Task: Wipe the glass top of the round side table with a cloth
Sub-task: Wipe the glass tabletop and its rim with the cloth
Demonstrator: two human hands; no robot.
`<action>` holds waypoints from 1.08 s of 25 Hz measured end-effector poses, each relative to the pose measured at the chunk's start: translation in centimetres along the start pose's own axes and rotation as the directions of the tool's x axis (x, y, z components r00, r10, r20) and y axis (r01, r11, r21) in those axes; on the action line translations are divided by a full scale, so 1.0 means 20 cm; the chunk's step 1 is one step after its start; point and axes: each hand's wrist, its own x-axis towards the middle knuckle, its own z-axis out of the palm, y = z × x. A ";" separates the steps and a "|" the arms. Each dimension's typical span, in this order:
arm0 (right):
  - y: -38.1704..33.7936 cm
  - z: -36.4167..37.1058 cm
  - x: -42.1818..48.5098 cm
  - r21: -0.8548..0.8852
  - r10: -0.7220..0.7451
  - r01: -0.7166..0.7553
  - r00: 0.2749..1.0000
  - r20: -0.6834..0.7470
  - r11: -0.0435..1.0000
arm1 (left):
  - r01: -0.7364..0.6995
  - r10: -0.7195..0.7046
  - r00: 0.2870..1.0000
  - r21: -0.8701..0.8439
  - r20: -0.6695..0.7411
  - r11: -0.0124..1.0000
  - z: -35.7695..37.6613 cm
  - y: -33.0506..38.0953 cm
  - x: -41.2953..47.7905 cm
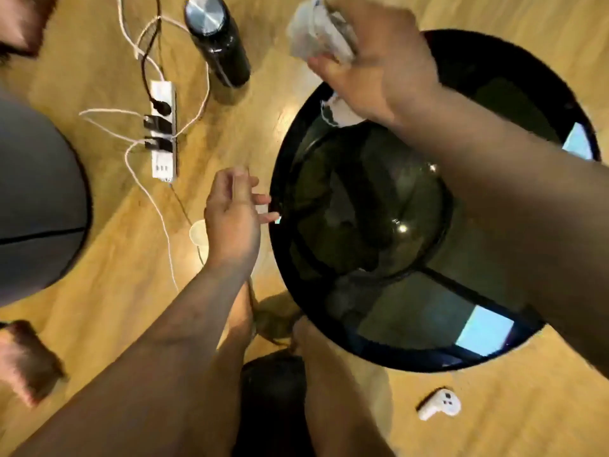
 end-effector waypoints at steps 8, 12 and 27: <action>-0.46 0.52 -0.35 -0.400 -0.302 0.729 0.625 0.720 0.556 | 0.127 -0.129 0.992 0.099 0.014 0.987 -0.29 -0.14 0.04; -0.52 0.38 -1.01 0.126 -0.207 0.934 -0.058 0.977 0.335 | 0.110 -0.126 0.974 0.092 0.187 0.990 -0.33 -0.17 0.03; -0.44 0.55 -1.05 -0.201 -0.357 0.904 0.342 0.869 0.377 | 0.012 -0.085 0.964 0.276 0.251 0.961 -0.33 -0.14 0.06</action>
